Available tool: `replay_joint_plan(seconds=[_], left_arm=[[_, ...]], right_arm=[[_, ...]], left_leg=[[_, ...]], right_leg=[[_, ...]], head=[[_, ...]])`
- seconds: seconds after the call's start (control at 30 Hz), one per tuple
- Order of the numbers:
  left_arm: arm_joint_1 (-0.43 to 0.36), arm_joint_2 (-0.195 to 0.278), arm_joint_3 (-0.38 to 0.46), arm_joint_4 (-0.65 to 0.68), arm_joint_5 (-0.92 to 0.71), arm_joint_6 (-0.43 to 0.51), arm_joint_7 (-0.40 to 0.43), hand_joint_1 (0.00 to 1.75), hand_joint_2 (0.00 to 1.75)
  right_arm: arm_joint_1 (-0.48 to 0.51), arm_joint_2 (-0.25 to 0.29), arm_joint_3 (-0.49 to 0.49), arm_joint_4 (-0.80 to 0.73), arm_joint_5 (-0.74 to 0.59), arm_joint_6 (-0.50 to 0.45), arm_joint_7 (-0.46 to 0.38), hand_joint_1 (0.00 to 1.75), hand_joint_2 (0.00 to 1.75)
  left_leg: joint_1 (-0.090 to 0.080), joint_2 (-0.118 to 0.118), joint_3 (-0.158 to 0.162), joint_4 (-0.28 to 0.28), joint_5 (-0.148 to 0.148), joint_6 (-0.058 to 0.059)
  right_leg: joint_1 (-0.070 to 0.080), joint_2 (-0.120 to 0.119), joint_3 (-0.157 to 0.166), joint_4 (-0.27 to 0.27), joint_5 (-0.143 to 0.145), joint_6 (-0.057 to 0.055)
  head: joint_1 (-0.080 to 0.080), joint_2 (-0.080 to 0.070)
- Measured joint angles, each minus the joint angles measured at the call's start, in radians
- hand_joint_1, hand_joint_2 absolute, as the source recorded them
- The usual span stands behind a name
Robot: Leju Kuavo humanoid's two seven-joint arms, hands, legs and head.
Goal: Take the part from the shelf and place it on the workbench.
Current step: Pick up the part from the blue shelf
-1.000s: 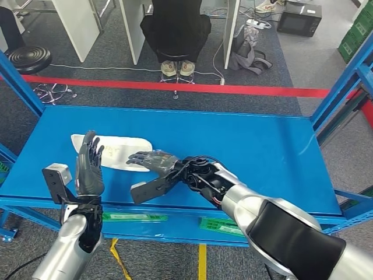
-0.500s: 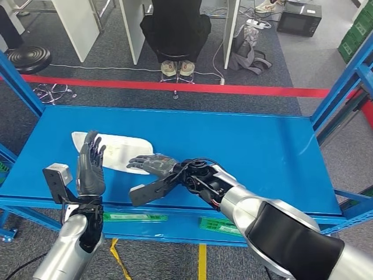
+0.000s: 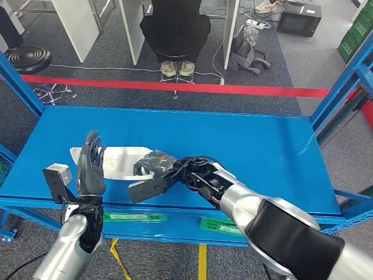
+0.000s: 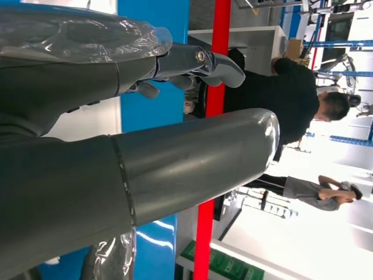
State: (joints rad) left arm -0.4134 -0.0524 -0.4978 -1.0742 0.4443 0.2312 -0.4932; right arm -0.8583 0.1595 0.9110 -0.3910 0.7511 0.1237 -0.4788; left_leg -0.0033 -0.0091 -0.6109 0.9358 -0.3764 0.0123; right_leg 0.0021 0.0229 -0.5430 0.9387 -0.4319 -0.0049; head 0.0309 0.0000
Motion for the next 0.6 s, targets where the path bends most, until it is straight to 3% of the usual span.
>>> replay_joint_plan(seconds=[0.6], left_arm=[[0.001,0.001,0.0,0.0,0.002,0.007,0.004,0.0,0.0]], right_arm=[[-0.005,0.0,-0.001,0.0,-0.027,-0.002,0.008,1.75,1.75]], left_leg=[[0.0,0.0,0.001,0.0,0.0,0.0]], right_leg=[[0.0,0.0,0.001,0.0,0.0,0.0]], head=[[0.0,0.0]])
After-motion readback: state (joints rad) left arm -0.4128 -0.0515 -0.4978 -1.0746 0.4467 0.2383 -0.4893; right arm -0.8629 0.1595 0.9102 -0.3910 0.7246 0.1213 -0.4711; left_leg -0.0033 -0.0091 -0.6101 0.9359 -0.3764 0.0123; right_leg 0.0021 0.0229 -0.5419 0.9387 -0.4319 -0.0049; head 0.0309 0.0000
